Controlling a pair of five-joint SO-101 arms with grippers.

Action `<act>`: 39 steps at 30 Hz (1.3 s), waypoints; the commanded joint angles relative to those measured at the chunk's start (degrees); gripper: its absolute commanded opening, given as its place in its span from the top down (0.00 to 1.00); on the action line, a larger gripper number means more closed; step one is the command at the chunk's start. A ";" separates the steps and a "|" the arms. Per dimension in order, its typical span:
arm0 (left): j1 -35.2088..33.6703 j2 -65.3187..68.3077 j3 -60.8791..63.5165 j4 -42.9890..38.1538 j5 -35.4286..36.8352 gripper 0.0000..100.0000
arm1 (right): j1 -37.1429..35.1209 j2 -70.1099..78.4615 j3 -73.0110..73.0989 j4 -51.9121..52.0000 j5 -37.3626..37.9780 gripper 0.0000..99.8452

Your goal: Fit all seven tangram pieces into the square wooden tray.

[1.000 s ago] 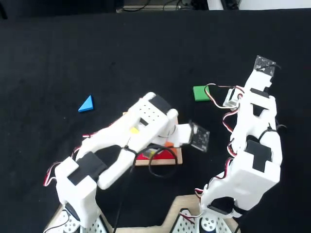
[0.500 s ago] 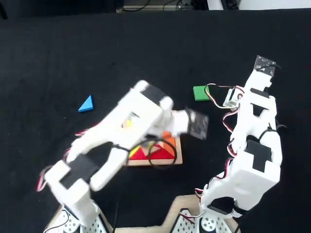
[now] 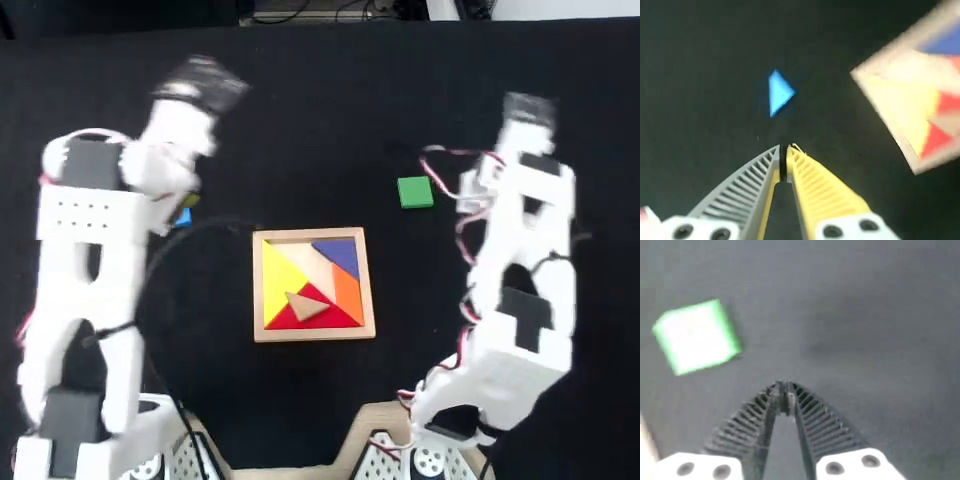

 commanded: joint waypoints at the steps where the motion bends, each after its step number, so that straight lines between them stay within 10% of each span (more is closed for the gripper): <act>1: -11.38 -5.71 23.08 -17.93 15.56 0.97 | -8.44 -4.88 -6.11 13.27 16.35 0.99; 16: -17.71 -12.84 62.02 -56.79 27.52 0.97 | -35.52 -18.33 -1.98 28.84 18.81 0.99; 26: -18.07 -13.36 64.40 -58.55 28.40 0.97 | -54.68 -18.68 6.81 24.79 21.80 0.99; 39: -18.15 -13.36 64.40 -58.29 28.40 0.97 | -55.82 -15.16 19.38 5.45 15.03 0.99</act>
